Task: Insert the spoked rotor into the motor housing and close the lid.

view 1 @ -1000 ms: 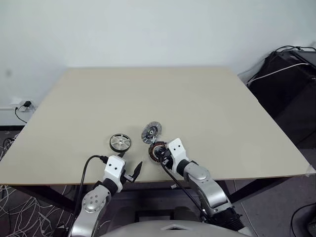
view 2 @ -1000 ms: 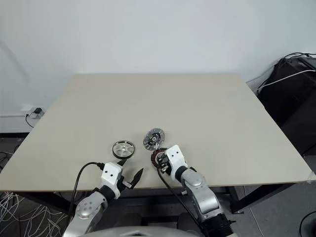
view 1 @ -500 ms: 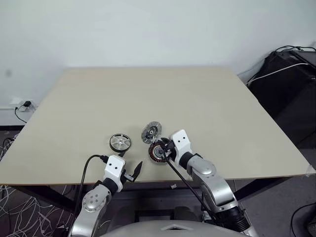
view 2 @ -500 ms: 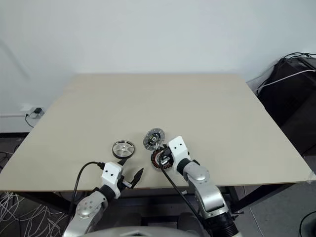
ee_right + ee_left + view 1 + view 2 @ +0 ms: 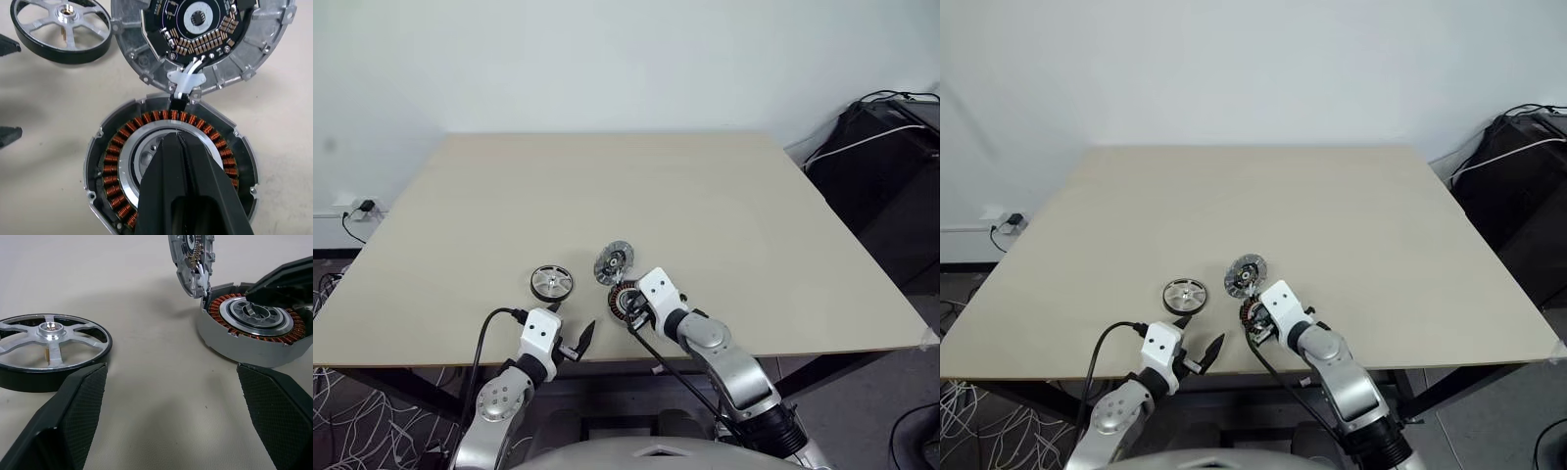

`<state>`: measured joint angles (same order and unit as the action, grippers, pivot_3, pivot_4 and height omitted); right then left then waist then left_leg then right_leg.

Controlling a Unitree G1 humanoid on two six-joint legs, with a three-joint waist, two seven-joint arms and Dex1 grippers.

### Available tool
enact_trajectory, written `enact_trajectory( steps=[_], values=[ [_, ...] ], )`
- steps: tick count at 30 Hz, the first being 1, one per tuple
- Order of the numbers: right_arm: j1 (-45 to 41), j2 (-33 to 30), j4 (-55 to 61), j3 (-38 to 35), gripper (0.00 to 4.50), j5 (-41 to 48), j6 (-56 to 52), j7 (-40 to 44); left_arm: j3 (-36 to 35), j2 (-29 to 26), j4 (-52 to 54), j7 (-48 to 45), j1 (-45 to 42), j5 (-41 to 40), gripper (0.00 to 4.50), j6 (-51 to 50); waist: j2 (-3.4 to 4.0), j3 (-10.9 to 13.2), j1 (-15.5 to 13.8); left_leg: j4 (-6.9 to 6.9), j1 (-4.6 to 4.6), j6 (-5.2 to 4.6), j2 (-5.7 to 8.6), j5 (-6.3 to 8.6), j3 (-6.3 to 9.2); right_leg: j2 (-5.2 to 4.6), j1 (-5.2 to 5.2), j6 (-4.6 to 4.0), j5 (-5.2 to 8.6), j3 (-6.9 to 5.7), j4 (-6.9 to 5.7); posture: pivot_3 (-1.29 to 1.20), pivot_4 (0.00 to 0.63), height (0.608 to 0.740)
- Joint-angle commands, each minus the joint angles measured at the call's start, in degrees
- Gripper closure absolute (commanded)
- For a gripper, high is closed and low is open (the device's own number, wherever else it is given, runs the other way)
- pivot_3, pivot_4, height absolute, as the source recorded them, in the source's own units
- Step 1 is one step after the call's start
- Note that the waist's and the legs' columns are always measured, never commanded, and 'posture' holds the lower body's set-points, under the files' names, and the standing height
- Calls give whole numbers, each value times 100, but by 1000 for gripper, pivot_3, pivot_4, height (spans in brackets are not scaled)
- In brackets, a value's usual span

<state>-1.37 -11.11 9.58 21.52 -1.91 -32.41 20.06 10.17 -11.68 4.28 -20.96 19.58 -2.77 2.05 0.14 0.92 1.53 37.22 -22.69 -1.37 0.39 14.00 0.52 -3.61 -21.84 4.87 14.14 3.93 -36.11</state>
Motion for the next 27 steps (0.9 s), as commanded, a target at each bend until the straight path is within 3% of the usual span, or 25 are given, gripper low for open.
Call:
enact_trajectory(
  steps=[1, 27],
  values=[
    [-83, -14, 253, -68, 4470, 5, -22, 14, 20, 23, 118, 13, -65, 15, 0, 83, 0, 0, 0, 0, 0, 0, 0, 0, 0, 0, 0, 0, 0, 0, 0, 0, 0, 740],
    [-312, 178, -325, 97, 4470, -34, 34, 119, 42, 49, 6, 31, -48, 20, 0, 162, -2, -1, 52, 0, 2, 1, -1, 0, 1, 4, 0, 1, 0, -1, -2, 0, 0, 740]
  ],
)
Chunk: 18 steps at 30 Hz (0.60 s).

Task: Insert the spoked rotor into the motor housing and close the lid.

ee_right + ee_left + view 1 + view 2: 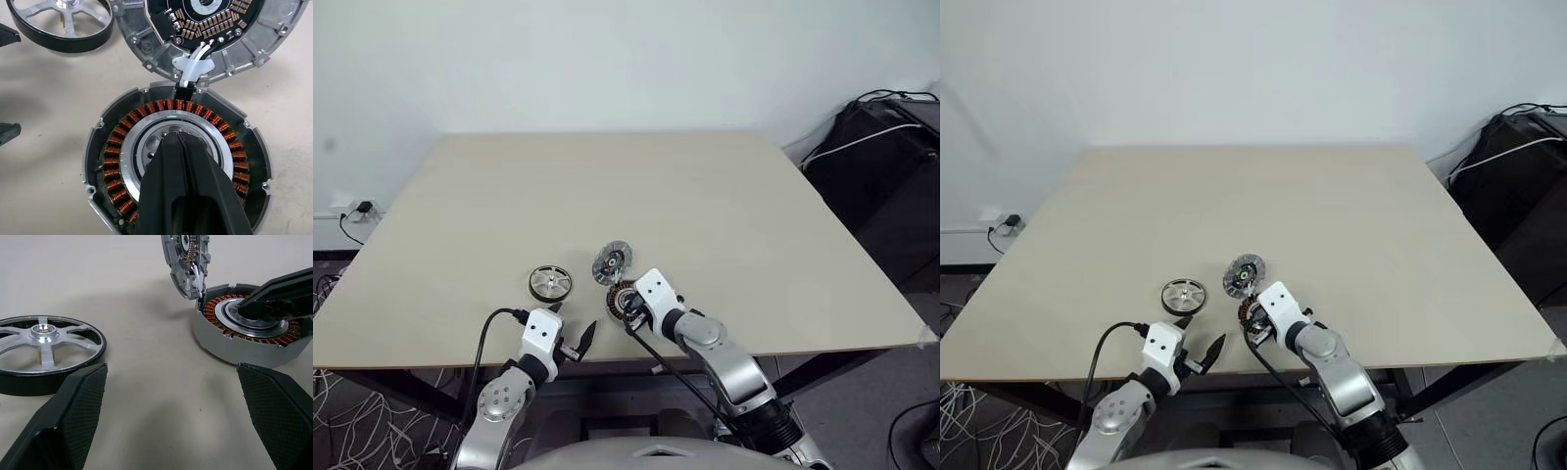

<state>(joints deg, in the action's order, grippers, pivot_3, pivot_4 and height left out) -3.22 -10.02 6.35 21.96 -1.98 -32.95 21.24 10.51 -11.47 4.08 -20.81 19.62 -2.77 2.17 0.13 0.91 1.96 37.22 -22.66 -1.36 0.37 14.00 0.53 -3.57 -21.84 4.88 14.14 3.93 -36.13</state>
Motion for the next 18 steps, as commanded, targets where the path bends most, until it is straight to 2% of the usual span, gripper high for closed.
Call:
enact_trajectory(
  steps=[1, 12, 18],
  values=[
    [-132, 73, 1, 53, 4470, -26, 95, 7, 9, 31, 18, 15, -55, 19, 0, 156, -1, -1, 17, 0, 0, 0, 0, 0, 0, 1, 0, 0, 0, 0, 0, 0, 0, 740],
    [73, -55, 630, -526, 4470, 256, 360, -16, -40, 41, -104, 3, -59, -40, 0, 289, 0, 1, 5, 0, -2, 0, 1, 0, 1, 0, 0, 0, 0, 0, 2, 0, 0, 740],
    [442, -212, 754, -771, 4470, 287, 340, -106, -378, 367, 115, 89, 116, -611, 0, 402, -1, 1, -2, -1, -3, 2, 0, 1, 1, -3, 0, 0, 0, 0, 3, 0, 0, 740]
  ],
)
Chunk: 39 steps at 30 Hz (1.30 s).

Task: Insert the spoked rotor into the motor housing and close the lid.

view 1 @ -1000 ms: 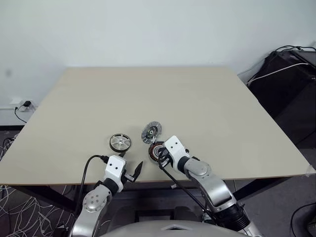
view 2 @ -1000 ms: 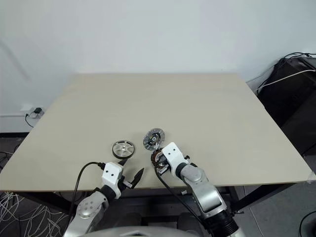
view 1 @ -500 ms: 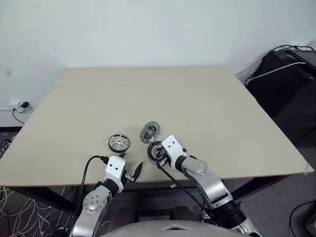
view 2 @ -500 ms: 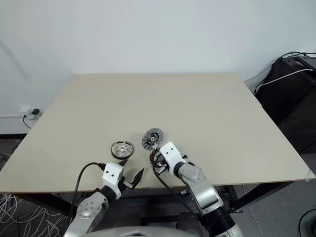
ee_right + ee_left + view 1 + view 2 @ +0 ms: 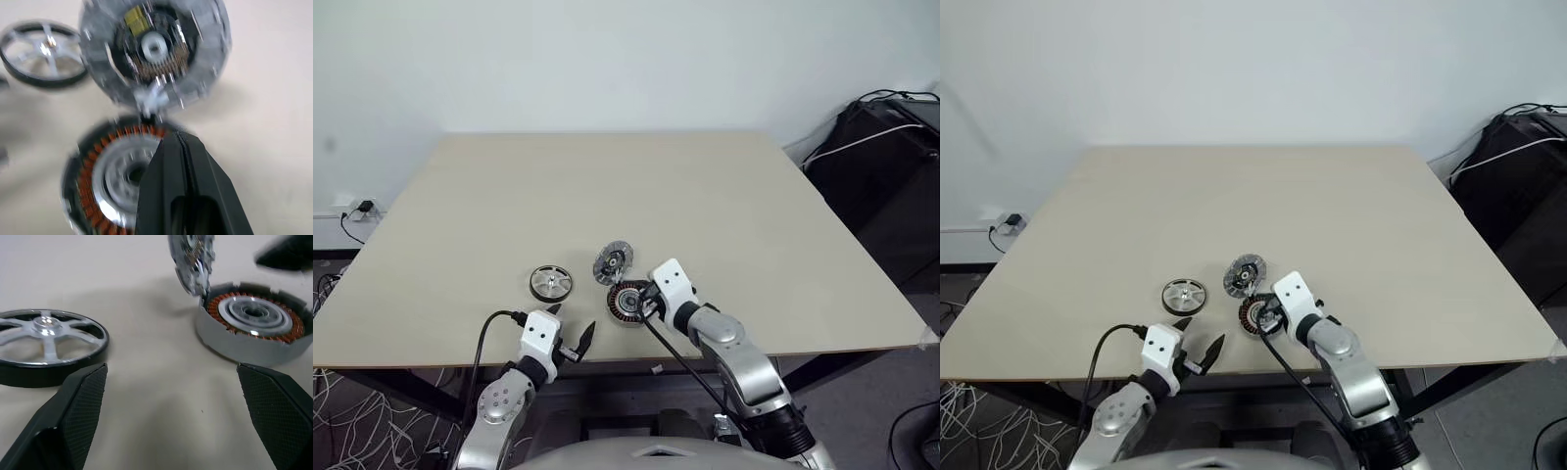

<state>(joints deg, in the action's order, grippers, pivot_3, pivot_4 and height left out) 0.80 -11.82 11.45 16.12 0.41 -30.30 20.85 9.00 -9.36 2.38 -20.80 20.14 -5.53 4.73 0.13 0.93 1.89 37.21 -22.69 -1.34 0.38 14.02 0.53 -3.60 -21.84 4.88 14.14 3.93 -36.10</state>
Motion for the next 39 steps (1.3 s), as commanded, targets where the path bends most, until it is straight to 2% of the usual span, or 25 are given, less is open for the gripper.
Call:
enact_trajectory(
  steps=[1, 4, 9, 18, 25, 32, 39],
  values=[
    [74, -44, 251, -203, 4470, 47, 76, -75, -298, 215, 320, 120, 96, -422, 0, 126, -2, 1, 11, 0, 0, 1, 0, 1, 0, 0, 0, 0, 0, 1, 0, 0, 0, 740],
    [232, -91, 293, -329, 4470, 77, 54, -110, -765, 583, 519, 357, 280, -1118, 0, -213, -5, 3, 8, 0, 0, 4, -2, 3, 0, -1, 0, 10, 6, 1, 0, 0, 0, 740],
    [310, -135, 305, -403, 4470, 82, 51, -122, -1177, 760, 806, 360, 355, -2213, 0, -1252, -9, 6, 11, 1, 0, 6, -3, 4, 1, 0, 0, 28, 17, -1, -1, 0, 0, 740],
    [566, -187, 596, -490, 4470, 204, 77, -77, -1773, 788, 842, 405, -188, -3271, 0, -2226, -26, 15, -7, 6, -3, 7, 1, 4, 2, 1, 1, 28, 17, -2, 0, 0, 0, 740],
    [868, -286, 860, -538, 4470, 302, 73, -56, -1975, 643, 657, 434, -596, -3646, 0, -2879, -32, 18, -16, 7, -2, 7, 2, 4, 2, 2, 4, 28, 16, -2, 1, 0, 0, 740],
    [896, -245, 901, -572, 4470, 323, 59, -147, -2225, 762, 220, 504, -949, -3917, 0, -3313, -34, 18, -26, 7, -1, 7, 5, 4, 2, 7, 4, 28, 16, -2, 1, 0, 0, 740],
    [893, -220, 900, -596, 4500, 318, 60, -167, -2514, 1022, -186, 633, -1226, -4073, 2245, -3417, -46, 24, -52, 8, -2, 7, 7, 4, 2, 6, 4, 26, 15, -1, 2, 0, 0, 740]
  ],
)
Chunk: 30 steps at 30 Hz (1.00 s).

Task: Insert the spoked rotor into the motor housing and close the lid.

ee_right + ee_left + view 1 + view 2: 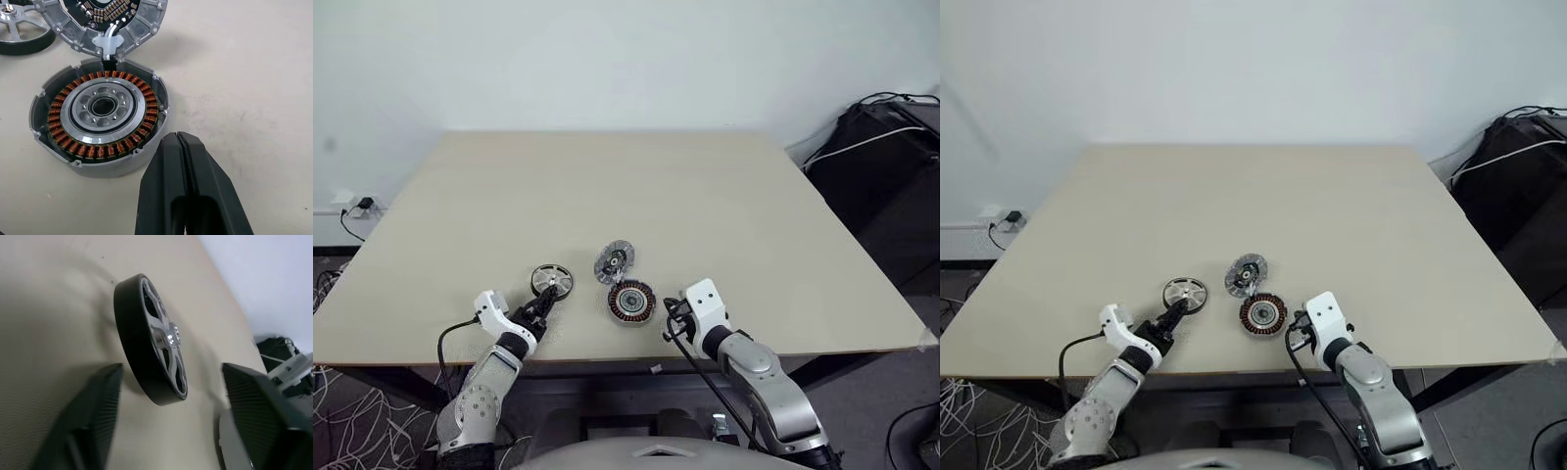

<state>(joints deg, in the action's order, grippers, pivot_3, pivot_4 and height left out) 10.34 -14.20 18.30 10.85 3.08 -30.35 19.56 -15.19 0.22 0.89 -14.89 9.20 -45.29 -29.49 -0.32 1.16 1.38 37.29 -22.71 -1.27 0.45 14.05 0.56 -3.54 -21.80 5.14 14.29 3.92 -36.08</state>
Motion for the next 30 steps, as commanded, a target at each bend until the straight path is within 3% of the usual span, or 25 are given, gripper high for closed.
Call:
enact_trajectory(
  steps=[1, 5, 7, 11, 15, 19, 22, 30],
  values=[
    [-66, 20, 209, -73, 4500, 49, 64, -41, -115, 88, -77, 50, -156, -89, 2596, 14, -2, 1, -1, 0, 0, 0, 1, 0, 0, 0, 0, -1, -1, 0, 0, 0, 0, 740],
    [-57, 17, 217, -82, 4500, 46, 60, -43, -175, 181, -137, 72, -182, -91, 3849, 45, -11, -4, -1, 0, 1, 0, 3, 0, -1, 0, 1, -23, -14, 0, 1, 0, 0, 740],
    [-52, 16, 218, -88, 4500, 46, 59, -41, -189, 213, -137, 69, -175, -81, 4115, 50, -8, -6, 21, 0, 9, 1, 3, 1, -2, 1, 7, -21, -13, 0, 2, 0, 0, 740],
    [-4, -10, 259, -117, 4500, 58, 52, -28, -229, 282, 30, -45, -71, -162, 4115, 118, -10, -6, 24, 0, 10, 2, 1, 1, -1, 4, 7, -16, -10, 0, 1, 0, 0, 740],
    [72, -55, 298, -218, 4500, 93, 40, -29, -400, 484, 500, -325, 91, -750, 4115, 177, -17, 0, 33, -4, 0, 3, -5, 2, -1, 3, -1, -23, -14, 2, 5, 0, 0, 740],
    [152, -102, 304, -280, 4500, 118, 21, -31, -308, 647, 1298, -1120, 298, -2037, 4115, -192, -35, 16, 0, -2, -16, 3, -7, 2, 1, -3, -12, -26, -15, 1, 6, 0, 0, 740],
    [185, -122, 297, -279, 4500, 144, 28, 9, -61, 587, 1541, -1371, 330, -2546, 4115, -474, -31, 18, -6, 0, -20, 1, -4, 3, 0, -11, -11, -26, -15, 0, 10, 0, 0, 740],
    [400, -237, 482, -348, 4500, 407, 174, 287, 705, 121, 1189, -1293, 122, -2639, 4115, -1330, -27, 19, 12, 1, -16, -24, 4, -11, 0, 3, -9, -15, -8, 0, 10, 0, 0, 740]
  ],
)
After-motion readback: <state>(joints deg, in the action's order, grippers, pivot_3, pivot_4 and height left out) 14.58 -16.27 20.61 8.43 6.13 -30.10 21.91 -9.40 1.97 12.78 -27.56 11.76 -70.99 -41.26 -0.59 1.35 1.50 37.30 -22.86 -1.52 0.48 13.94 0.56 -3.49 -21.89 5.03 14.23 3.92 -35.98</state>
